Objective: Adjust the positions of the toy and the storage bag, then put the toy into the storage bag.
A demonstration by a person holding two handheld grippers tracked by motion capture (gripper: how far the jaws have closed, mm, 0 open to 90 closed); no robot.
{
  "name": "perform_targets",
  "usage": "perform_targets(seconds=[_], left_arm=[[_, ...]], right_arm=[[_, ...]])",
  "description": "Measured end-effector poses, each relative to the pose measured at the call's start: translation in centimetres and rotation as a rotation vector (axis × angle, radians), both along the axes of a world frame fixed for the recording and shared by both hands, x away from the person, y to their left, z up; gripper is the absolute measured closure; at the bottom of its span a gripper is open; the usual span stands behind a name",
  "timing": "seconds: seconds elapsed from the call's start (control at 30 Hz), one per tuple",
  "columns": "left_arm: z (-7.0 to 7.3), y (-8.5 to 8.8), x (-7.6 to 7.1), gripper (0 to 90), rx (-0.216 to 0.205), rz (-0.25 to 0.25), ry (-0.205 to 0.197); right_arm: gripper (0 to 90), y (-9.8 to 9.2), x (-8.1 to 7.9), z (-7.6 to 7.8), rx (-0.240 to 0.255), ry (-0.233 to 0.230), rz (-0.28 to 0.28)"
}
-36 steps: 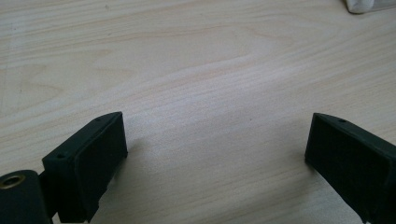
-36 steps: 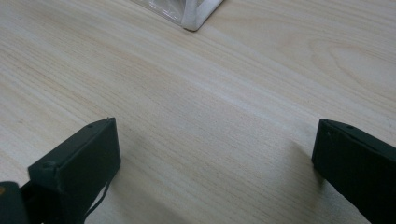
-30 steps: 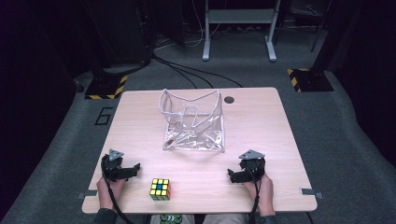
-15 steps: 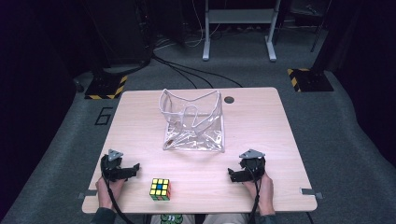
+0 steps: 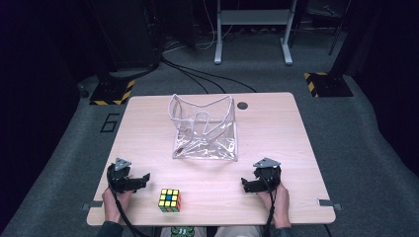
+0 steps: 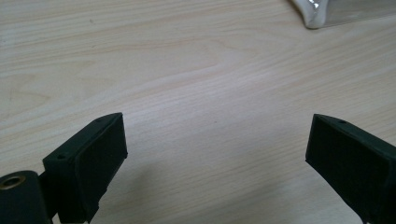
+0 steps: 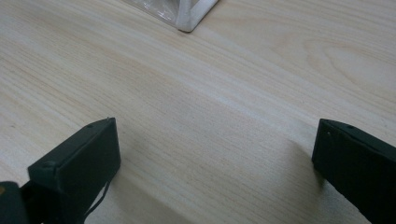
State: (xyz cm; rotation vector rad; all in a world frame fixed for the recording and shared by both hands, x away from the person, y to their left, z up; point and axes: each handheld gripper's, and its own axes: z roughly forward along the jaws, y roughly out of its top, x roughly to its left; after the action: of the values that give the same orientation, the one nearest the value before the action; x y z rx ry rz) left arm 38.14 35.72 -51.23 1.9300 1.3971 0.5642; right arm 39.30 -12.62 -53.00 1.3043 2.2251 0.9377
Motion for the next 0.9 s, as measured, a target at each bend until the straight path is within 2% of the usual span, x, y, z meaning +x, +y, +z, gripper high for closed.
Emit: perform_targets(seconds=[0.47,0.67,0.73,0.9], left_arm=[[2.5,-2.1,-1.1,5.6,-0.034,-0.06,-0.022],[3.4,-3.1,-1.7,6.0,-0.028,-0.099,-0.028],[3.7,-3.3,-1.8,6.1,-0.045,-0.107,-0.028],[4.3,-4.0,-2.4,6.1,-0.041,-0.121,-0.038]], right_arm=[[0.3,-0.1,0.0,0.0,-0.006,-0.004,0.006],[0.3,0.0,0.0,0.0,0.0,-0.003,-0.005],[0.4,0.0,0.0,0.0,0.0,-0.003,-0.006],[0.3,0.0,0.0,0.0,0.004,0.002,-0.007]])
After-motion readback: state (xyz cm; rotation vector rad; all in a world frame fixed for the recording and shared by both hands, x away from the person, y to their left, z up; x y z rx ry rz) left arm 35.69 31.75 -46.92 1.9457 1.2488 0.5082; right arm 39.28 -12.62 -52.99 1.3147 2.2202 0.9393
